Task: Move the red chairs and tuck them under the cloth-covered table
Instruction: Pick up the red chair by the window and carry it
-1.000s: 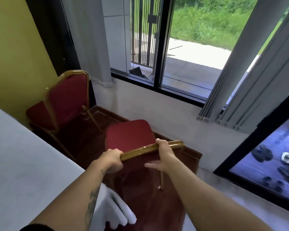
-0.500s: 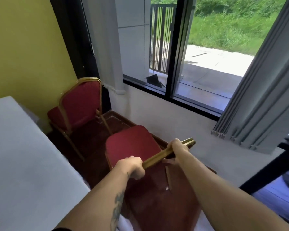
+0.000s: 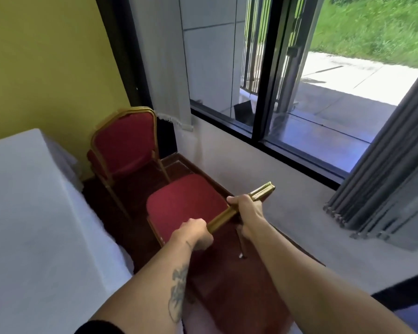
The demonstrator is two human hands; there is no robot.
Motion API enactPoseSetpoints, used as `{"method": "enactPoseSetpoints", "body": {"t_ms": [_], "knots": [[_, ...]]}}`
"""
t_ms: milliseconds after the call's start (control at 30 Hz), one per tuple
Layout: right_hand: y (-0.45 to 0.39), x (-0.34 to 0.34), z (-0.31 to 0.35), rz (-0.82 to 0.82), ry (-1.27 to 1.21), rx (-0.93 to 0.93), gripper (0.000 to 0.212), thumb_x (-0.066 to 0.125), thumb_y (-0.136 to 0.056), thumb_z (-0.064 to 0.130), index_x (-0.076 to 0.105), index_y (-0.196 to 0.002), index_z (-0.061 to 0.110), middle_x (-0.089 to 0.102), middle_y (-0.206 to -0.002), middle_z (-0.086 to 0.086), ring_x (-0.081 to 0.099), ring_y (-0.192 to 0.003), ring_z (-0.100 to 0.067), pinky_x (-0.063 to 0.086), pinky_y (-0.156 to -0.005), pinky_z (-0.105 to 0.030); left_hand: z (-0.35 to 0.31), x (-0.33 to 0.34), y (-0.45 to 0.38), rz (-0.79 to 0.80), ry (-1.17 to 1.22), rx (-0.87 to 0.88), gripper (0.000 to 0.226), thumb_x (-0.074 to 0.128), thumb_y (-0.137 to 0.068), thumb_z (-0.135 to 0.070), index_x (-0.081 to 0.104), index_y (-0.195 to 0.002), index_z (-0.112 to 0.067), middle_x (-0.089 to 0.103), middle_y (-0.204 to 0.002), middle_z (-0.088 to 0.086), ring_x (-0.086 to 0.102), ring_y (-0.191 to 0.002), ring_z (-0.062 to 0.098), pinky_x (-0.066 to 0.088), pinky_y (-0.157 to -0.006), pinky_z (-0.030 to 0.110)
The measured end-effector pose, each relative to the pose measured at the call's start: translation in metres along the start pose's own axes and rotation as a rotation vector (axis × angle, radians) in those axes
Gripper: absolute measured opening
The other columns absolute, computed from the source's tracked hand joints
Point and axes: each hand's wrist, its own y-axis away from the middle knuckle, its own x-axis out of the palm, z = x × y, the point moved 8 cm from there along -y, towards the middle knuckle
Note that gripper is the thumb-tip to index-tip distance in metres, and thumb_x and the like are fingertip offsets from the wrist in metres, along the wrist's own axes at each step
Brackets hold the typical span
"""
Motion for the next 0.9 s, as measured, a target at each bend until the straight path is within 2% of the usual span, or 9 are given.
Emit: {"method": "enactPoseSetpoints", "body": {"t_ms": [100, 200, 300, 400, 467, 600, 700, 767, 900], "knots": [[-0.004, 0.006, -0.001, 0.025, 0.021, 0.007, 0.101, 0.083, -0.072, 0.009, 0.024, -0.153, 0.024, 0.066, -0.106, -0.013, 0.070, -0.078, -0.027, 0.056, -0.056, -0.037, -0.001, -0.004, -0.006, 0.023, 0.016, 0.011, 0.041, 0.053, -0.075, -0.025, 0.064, -0.114, -0.026, 0.065, -0.117, 0.006, 0.063, -0.111, 0.031, 0.053, -0.097, 0.045], [-0.011, 0.012, -0.007, 0.032, 0.055, 0.029, 0.131, 0.082, -0.062, 0.015, -0.002, -0.159, 0.038, 0.064, -0.119, -0.015, 0.072, -0.087, -0.031, 0.064, -0.070, -0.051, 0.012, 0.007, -0.017, 0.032, 0.036, 0.015, 0.025, 0.051, -0.067, -0.030, 0.060, -0.090, -0.035, 0.069, -0.100, 0.000, 0.068, -0.093, 0.027, 0.058, -0.091, 0.048], [-0.017, 0.013, -0.008, 0.013, 0.093, 0.031, 0.130, 0.075, -0.061, 0.015, -0.006, -0.158, 0.043, 0.063, -0.112, -0.017, 0.072, -0.088, -0.032, 0.063, -0.077, -0.059, 0.018, 0.012, -0.023, 0.040, 0.087, 0.049, 0.023, 0.050, -0.071, -0.028, 0.062, -0.090, -0.034, 0.072, -0.095, -0.001, 0.070, -0.089, 0.026, 0.059, -0.085, 0.042], [-0.026, 0.013, -0.002, 0.026, 0.104, 0.007, 0.119, 0.068, -0.074, 0.005, -0.007, -0.159, 0.039, 0.059, -0.102, -0.015, 0.066, -0.070, -0.025, 0.063, -0.061, -0.045, 0.006, 0.002, -0.022, 0.086, 0.052, 0.067, 0.024, 0.048, -0.069, -0.024, 0.064, -0.087, -0.029, 0.070, -0.093, 0.001, 0.070, -0.090, 0.027, 0.060, -0.084, 0.041], [-0.033, 0.010, 0.005, 0.013, 0.117, -0.011, 0.116, 0.067, -0.074, 0.004, -0.004, -0.160, 0.037, 0.057, -0.103, -0.015, 0.063, -0.067, -0.024, 0.058, -0.056, -0.038, 0.000, -0.002, -0.024, 0.097, 0.033, 0.070, 0.028, 0.048, -0.067, -0.024, 0.065, -0.089, -0.026, 0.069, -0.099, 0.005, 0.069, -0.093, 0.029, 0.060, -0.086, 0.042], [-0.042, 0.010, 0.021, 0.007, 0.189, -0.026, 0.119, 0.068, -0.063, 0.008, 0.003, -0.159, 0.034, 0.059, -0.106, -0.018, 0.065, -0.069, -0.028, 0.064, -0.065, -0.050, -0.010, -0.004, -0.029, 0.100, 0.024, 0.073, 0.036, 0.052, -0.073, -0.024, 0.066, -0.107, -0.022, 0.065, -0.110, 0.009, 0.067, -0.100, 0.033, 0.059, -0.088, 0.044], [-0.056, 0.005, 0.031, 0.037, 0.280, -0.056, 0.102, 0.068, -0.077, 0.003, 0.010, -0.158, 0.028, 0.060, -0.094, -0.017, 0.064, -0.063, -0.024, 0.060, -0.051, -0.037, -0.018, 0.001, -0.033, 0.110, 0.043, 0.047, 0.041, 0.051, -0.072, -0.024, 0.065, -0.110, -0.021, 0.066, -0.112, 0.009, 0.067, -0.103, 0.032, 0.057, -0.093, 0.048], [-0.066, 0.006, 0.038, 0.077, 0.339, -0.063, 0.098, 0.067, -0.080, 0.002, 0.011, -0.157, 0.026, 0.060, -0.092, -0.017, 0.064, -0.061, -0.024, 0.055, -0.045, -0.033, -0.023, 0.004, -0.034, 0.115, 0.071, 0.010, 0.041, 0.052, -0.072, -0.025, 0.064, -0.111, -0.021, 0.067, -0.115, 0.011, 0.067, -0.105, 0.032, 0.057, -0.092, 0.045], [-0.093, 0.018, 0.048, 0.171, 0.428, -0.070, 0.094, 0.068, -0.078, 0.002, 0.016, -0.154, 0.023, 0.060, -0.087, -0.017, 0.065, -0.059, -0.024, 0.058, -0.052, -0.037, -0.031, 0.001, -0.044, 0.085, 0.122, -0.079, 0.042, 0.058, -0.083, -0.027, 0.061, -0.123, -0.018, 0.063, -0.121, 0.010, 0.065, -0.113, 0.032, 0.055, -0.094, 0.041]]}}
